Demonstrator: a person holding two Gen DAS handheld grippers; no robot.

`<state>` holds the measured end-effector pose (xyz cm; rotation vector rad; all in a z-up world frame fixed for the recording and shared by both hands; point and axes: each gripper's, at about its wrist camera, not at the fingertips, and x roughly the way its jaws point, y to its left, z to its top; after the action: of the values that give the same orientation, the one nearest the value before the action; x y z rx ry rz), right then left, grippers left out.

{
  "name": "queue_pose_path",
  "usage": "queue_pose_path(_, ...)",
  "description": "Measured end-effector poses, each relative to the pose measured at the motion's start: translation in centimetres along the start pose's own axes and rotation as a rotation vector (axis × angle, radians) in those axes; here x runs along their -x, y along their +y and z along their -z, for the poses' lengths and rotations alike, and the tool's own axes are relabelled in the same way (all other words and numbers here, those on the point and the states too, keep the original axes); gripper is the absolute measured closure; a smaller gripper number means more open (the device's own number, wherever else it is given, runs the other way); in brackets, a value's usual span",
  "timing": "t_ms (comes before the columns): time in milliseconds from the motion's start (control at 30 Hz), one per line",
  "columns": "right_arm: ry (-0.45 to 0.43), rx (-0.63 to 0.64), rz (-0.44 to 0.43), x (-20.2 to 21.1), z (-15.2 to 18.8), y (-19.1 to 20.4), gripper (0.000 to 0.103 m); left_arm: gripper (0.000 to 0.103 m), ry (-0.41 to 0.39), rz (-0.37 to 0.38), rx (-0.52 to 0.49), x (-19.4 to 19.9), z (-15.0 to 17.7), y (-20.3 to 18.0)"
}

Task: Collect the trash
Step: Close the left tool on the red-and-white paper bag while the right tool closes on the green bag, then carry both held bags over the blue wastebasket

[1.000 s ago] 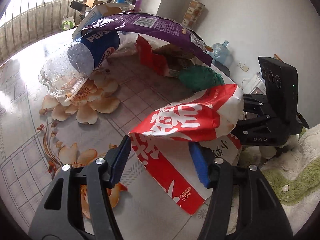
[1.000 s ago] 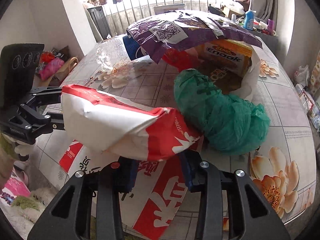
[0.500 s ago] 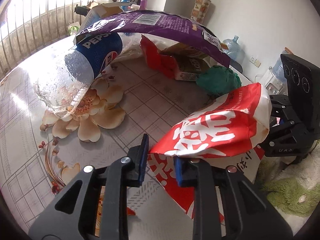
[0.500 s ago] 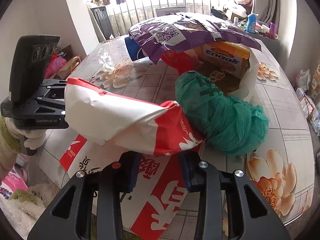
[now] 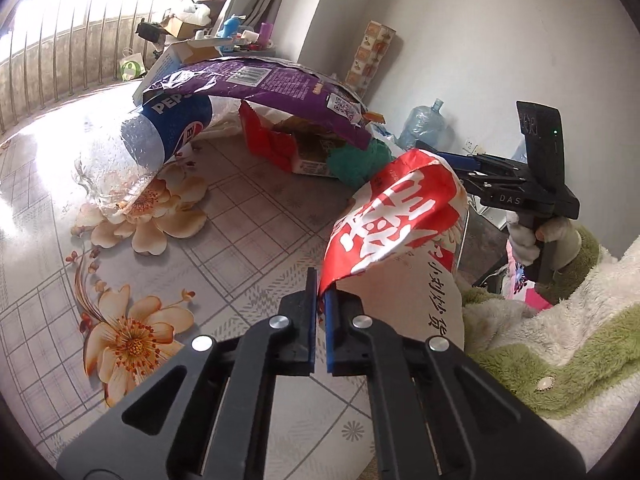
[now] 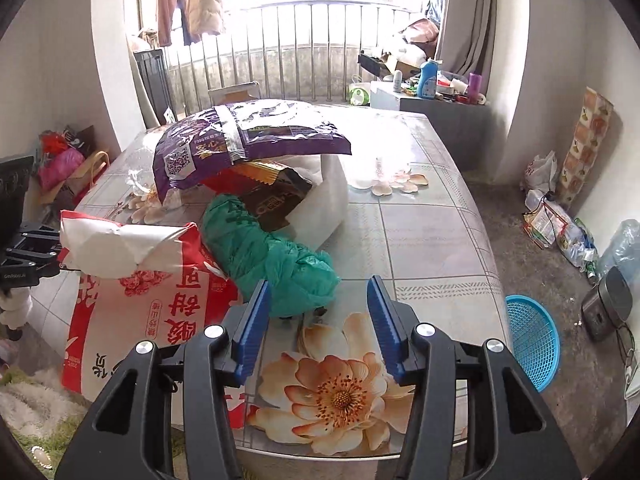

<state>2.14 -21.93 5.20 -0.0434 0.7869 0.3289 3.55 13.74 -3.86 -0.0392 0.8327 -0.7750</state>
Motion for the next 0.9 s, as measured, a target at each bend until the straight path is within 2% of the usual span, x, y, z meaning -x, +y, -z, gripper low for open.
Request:
queue_pose_path(67, 0.010, -0.033, -0.048, -1.0, -0.5, -1.1, 0.045, 0.103, -0.023, 0.035, -0.006, 1.2, -0.1, -1.0)
queue_pose_path(167, 0.038, -0.104, -0.178, -2.8, -0.7, -2.2, 0.039, 0.103, -0.042, 0.052, -0.028, 2.4, -0.2, -2.5)
queue_pose_path(300, 0.102, -0.208, -0.310, -5.8, -0.4, -3.0, 0.038, 0.103, -0.048, 0.037, -0.038, 3.4, 0.0, -3.5)
queue_pose_path(400, 0.117, -0.301, -0.388, -7.0, 0.0, -3.9, 0.039, 0.103, -0.046, 0.032, -0.030, 3.9, 0.3, -3.9)
queue_pose_path(633, 0.100, -0.496, -0.560, -8.2, 0.1, -5.3, 0.041, 0.103, -0.033, 0.021, -0.036, 4.1, 0.9, -4.8)
queue_pose_path(700, 0.122, -0.511, -0.568, -8.9, 0.0, -5.0, 0.049, 0.103, -0.031, 0.021, -0.035, 3.9, 0.9, -5.1)
queue_pose_path(767, 0.147, -0.510, -0.549, -9.5, 0.2, -4.7, 0.064, 0.103, -0.033, 0.032, -0.032, 3.7, 0.9, -5.3)
queue_pose_path(800, 0.141, -0.528, -0.573, -9.5, 0.4, -4.8, 0.067, 0.103, -0.035, 0.036, -0.036, 3.6, 0.8, -5.6)
queue_pose_path(833, 0.135, -0.543, -0.578, -9.4, 0.5, -4.9, 0.075, 0.103, -0.036, 0.039, -0.042, 3.5, 0.7, -5.8)
queue_pose_path(900, 0.108, -0.556, -0.562, -8.7, 0.4, -5.7, 0.076, 0.103, -0.038, 0.049, -0.061, 3.3, 0.3, -6.4)
